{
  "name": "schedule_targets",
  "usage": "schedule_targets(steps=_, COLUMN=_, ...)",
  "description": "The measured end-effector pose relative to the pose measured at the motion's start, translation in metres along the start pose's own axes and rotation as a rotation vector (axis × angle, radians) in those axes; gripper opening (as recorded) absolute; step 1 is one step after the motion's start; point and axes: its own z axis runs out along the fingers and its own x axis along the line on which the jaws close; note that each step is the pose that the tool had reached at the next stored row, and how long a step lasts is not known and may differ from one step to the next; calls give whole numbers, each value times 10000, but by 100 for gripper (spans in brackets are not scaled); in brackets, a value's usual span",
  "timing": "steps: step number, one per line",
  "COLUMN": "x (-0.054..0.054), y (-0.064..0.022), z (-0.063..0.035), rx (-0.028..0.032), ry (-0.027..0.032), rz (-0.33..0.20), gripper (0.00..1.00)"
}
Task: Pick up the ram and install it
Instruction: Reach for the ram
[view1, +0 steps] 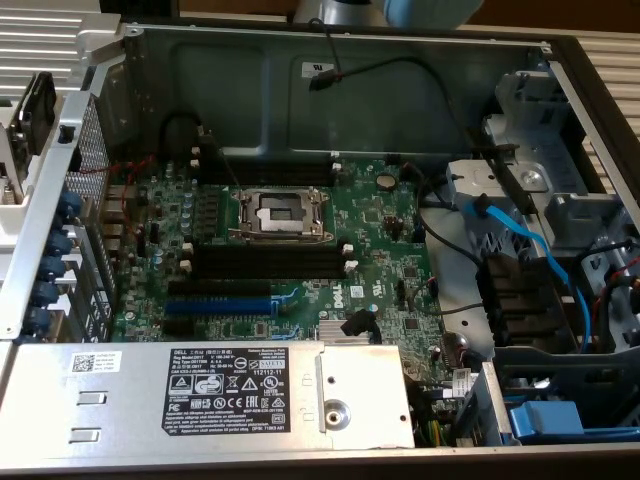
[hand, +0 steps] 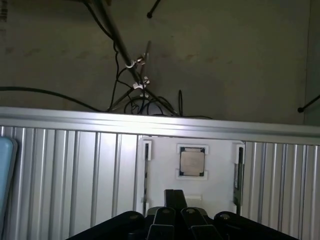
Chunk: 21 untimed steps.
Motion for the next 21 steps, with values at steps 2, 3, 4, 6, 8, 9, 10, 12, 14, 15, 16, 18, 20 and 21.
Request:
schedule_targets(steps=2, x=8, y=-1, z=8, rx=74, ry=6, rz=-7, gripper=10)
schedule_targets(steps=3, x=10, y=-2, z=14, rx=111, ry=10, rz=-10, gripper=10)
schedule_targets(steps=4, x=14, y=-7, z=19, rx=137, ry=13, rz=-17, gripper=10)
schedule_targets(steps=6, x=23, y=-19, z=31, rx=168, ry=14, rz=-25, gripper=10)
schedule_targets(steps=8, x=39, y=-36, z=39, rx=180, ry=15, rz=-29, gripper=10)
schedule_targets(steps=9, x=48, y=-50, z=41, rx=180, ry=15, rz=-32, gripper=10)
schedule_targets(steps=10, x=59, y=-71, z=43, rx=181, ry=15, rz=-34, gripper=10)
schedule_targets(steps=12, x=78, y=-115, z=46, rx=181, ry=15, rz=-37, gripper=10)
schedule_targets(steps=14, x=95, y=-154, z=52, rx=182, ry=15, rz=-40, gripper=10)
schedule_targets(steps=15, x=100, y=-173, z=56, rx=180, ry=15, rz=-42, gripper=10)
schedule_targets(steps=16, x=103, y=-189, z=63, rx=180, ry=16, rz=-45, gripper=10)
schedule_targets(steps=18, x=104, y=-209, z=86, rx=181, ry=15, rz=-47, gripper=10)
schedule_targets(steps=20, x=105, y=-221, z=110, rx=183, ry=15, rz=-49, gripper=10)
schedule_targets(steps=21, x=106, y=-227, z=120, rx=182, ry=15, rz=-51, gripper=10)
